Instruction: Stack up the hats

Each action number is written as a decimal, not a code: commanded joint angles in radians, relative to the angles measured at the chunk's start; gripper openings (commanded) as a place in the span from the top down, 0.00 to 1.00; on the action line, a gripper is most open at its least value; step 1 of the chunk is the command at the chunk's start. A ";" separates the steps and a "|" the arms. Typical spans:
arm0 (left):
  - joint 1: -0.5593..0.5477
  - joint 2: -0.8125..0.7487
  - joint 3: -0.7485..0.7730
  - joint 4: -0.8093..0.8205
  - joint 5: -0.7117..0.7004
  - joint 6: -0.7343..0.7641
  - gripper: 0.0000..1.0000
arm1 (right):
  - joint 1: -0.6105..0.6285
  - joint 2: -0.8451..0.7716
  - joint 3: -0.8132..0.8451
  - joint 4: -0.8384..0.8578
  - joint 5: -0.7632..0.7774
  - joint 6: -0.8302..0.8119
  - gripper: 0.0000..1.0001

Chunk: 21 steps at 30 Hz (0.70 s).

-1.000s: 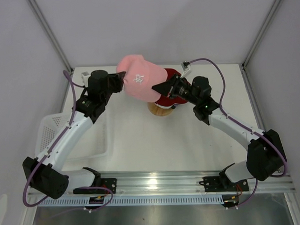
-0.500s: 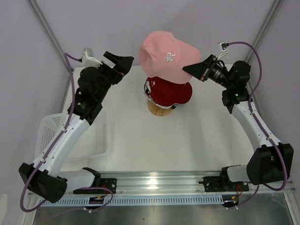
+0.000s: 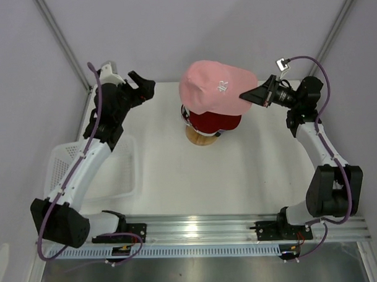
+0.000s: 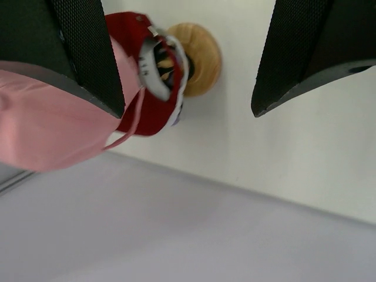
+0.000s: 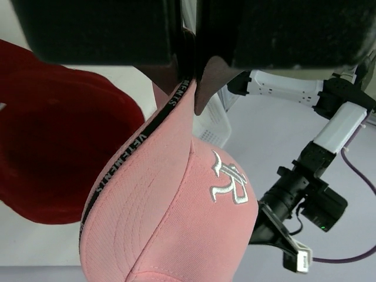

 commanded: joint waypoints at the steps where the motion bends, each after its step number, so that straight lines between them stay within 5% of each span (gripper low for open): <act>1: 0.060 0.036 -0.053 0.023 0.097 0.056 0.10 | -0.034 0.060 -0.005 0.101 -0.078 -0.015 1.00; 7: 0.071 0.194 -0.007 0.004 0.352 0.054 0.17 | -0.050 0.189 -0.022 0.312 -0.124 0.140 1.00; 12: 0.069 0.278 -0.003 0.103 0.501 0.011 0.20 | -0.055 0.232 0.004 0.159 -0.126 -0.002 1.00; 21: 0.031 0.410 0.099 0.067 0.540 0.014 0.23 | -0.087 0.275 0.009 0.213 -0.167 0.008 1.00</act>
